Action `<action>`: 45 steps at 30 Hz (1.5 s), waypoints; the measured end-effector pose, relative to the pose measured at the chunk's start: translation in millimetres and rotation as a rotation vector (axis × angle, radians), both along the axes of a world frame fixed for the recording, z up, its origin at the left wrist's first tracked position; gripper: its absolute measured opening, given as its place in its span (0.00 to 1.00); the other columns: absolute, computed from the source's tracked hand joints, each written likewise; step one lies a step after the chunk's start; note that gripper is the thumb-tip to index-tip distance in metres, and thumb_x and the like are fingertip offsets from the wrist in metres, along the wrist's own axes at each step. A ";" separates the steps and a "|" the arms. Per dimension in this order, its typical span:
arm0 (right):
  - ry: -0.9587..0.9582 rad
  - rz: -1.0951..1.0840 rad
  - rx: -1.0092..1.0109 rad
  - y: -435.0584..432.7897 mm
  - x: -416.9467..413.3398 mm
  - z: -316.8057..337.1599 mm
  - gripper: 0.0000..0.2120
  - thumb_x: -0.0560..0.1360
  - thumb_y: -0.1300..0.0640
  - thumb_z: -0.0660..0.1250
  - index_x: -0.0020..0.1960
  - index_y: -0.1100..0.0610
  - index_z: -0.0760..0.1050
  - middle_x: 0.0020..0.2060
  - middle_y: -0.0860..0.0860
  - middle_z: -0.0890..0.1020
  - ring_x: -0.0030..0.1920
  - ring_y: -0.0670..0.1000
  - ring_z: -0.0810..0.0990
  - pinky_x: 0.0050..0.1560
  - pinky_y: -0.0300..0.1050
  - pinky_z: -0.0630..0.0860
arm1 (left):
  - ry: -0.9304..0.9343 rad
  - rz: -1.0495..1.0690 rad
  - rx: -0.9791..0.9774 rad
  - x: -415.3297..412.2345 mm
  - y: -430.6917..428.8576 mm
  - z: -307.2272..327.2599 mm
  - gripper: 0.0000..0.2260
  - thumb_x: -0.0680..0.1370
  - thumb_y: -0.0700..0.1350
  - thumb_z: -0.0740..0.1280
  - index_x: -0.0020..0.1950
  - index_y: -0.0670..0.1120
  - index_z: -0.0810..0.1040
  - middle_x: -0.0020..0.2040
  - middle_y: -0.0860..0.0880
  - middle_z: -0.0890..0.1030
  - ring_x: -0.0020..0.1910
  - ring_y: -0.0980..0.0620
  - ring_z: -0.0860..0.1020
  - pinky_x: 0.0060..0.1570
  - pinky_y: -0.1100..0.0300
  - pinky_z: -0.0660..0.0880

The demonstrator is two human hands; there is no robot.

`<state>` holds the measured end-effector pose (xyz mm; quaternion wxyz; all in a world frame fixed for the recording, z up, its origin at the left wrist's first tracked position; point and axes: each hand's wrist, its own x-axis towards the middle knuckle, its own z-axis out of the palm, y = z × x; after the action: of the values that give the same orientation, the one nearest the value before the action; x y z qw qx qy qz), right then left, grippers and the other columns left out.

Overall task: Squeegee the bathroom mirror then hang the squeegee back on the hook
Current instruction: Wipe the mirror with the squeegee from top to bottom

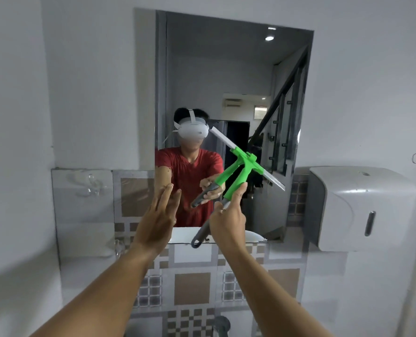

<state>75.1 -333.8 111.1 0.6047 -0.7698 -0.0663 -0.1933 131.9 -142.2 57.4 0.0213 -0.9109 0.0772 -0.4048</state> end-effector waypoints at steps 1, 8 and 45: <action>-0.001 0.010 0.027 5.3 -0.7 0.6 0.40 0.84 0.58 0.56 0.79 0.40 0.30 0.46 0.53 0.81 0.36 0.48 0.80 0.27 0.38 0.73 | -0.009 -0.009 -0.008 -0.7 0.4 -1.3 0.39 0.75 0.38 0.74 0.81 0.41 0.57 0.80 0.36 0.59 0.79 0.35 0.60 0.68 0.46 0.73; -0.024 -0.017 0.057 20.6 7.1 -2.0 0.41 0.84 0.59 0.57 0.79 0.40 0.28 0.44 0.53 0.82 0.35 0.50 0.81 0.29 0.43 0.76 | -0.061 0.038 0.078 -7.1 5.9 -17.9 0.43 0.69 0.37 0.79 0.79 0.39 0.61 0.79 0.38 0.61 0.78 0.40 0.58 0.68 0.49 0.63; -0.316 -0.473 -1.092 -162.6 36.9 33.4 0.44 0.78 0.63 0.58 0.78 0.30 0.39 0.45 0.56 0.77 0.38 0.58 0.80 0.38 0.54 0.81 | -0.306 -0.008 0.128 3.4 -1.0 139.7 0.24 0.82 0.49 0.60 0.77 0.42 0.66 0.76 0.38 0.66 0.73 0.37 0.65 0.72 0.43 0.67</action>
<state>112.0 -496.3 144.5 0.0469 -0.9242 -0.0719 -0.3722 135.2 -143.1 197.1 0.0894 -0.8350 0.1021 -0.5332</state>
